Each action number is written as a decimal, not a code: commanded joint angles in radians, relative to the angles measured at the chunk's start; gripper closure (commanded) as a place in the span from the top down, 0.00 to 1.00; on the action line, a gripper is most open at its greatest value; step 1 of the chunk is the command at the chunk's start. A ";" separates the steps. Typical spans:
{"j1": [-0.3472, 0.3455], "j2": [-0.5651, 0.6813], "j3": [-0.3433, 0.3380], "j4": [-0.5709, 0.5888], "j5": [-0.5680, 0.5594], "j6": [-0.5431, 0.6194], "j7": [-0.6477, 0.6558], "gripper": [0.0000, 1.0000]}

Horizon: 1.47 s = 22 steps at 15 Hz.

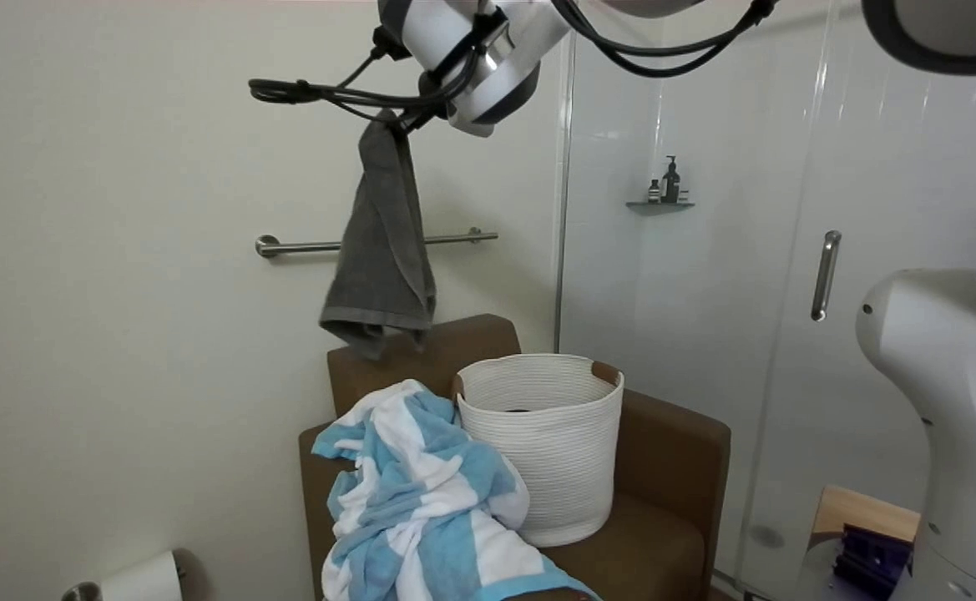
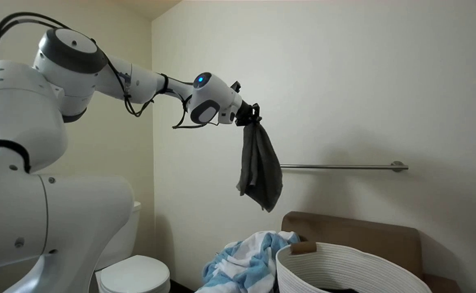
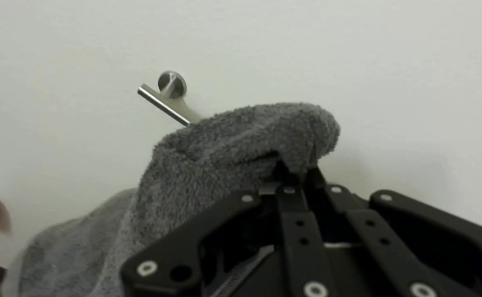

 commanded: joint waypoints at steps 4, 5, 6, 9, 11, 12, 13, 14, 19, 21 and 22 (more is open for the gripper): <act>-0.043 -0.020 0.042 0.053 0.014 0.063 0.026 0.08; -0.049 -0.017 0.041 0.051 0.012 0.060 0.032 0.08; -0.057 -0.018 0.044 0.053 0.012 0.058 0.031 0.08; -0.067 -0.025 0.059 0.059 0.014 0.053 0.003 0.07; -0.055 -0.033 0.060 0.058 0.011 0.047 -0.007 0.32; -0.046 -0.033 0.058 0.055 0.014 0.058 -0.010 0.33; -0.037 -0.037 0.056 0.055 0.019 0.065 -0.017 0.40; -0.029 -0.037 0.052 0.054 0.025 0.077 -0.022 0.45; 0.000 -0.038 0.033 0.040 0.026 0.132 -0.013 0.78; 0.004 -0.044 0.031 0.037 0.025 0.139 -0.017 0.92; 0.012 -0.053 0.028 0.033 0.027 0.137 -0.027 0.97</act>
